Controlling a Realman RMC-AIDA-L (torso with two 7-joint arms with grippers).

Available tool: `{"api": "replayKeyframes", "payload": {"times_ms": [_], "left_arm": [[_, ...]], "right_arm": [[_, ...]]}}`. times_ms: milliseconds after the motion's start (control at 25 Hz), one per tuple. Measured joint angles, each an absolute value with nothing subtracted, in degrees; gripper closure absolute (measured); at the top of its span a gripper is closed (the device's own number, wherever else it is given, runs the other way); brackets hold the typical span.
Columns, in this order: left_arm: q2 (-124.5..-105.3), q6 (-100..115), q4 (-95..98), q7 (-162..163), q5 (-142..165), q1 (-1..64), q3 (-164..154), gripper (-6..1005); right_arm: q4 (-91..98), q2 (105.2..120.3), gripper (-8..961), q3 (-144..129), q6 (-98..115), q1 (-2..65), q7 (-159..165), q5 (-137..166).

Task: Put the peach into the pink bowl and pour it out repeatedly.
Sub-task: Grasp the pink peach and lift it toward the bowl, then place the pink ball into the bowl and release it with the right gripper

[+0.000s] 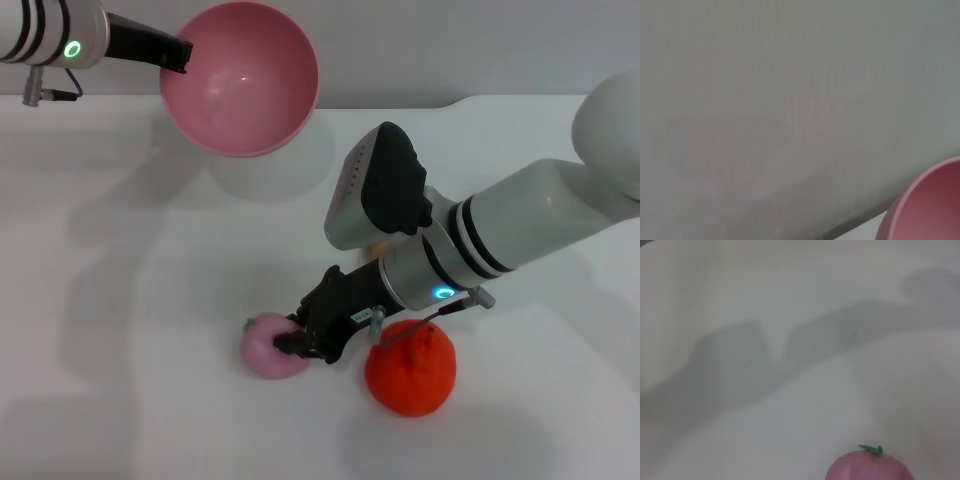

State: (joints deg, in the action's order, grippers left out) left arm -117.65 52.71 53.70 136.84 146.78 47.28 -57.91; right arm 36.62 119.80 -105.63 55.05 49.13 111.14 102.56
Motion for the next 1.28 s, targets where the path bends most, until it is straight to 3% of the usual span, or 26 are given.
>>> {"api": "replayKeyframes", "payload": {"times_ms": [200, 400, 720, 1280], "left_arm": [[-117.68, 52.6, 53.7, 136.8, 146.8, 47.3, -57.9, 966], [-117.68, 52.3, 53.7, 136.8, 146.8, 47.1, -57.9, 966], [-117.66, 52.2, 53.7, 136.8, 146.8, 46.7, -58.0, 966], [-117.86, 54.5, 53.7, 137.4, 142.7, 46.2, -64.9, 965]], "right_arm": [[38.1, 119.64, 729, -105.6, 55.6, 48.8, 111.0, 102.6], [51.6, 118.71, 884, -104.7, 59.2, 42.6, 110.8, 103.5], [75.7, 118.96, 920, -95.6, 62.1, 31.8, 110.7, 111.5], [81.8, 118.99, 873, -85.3, 53.7, 29.9, 106.7, 111.1]]}}
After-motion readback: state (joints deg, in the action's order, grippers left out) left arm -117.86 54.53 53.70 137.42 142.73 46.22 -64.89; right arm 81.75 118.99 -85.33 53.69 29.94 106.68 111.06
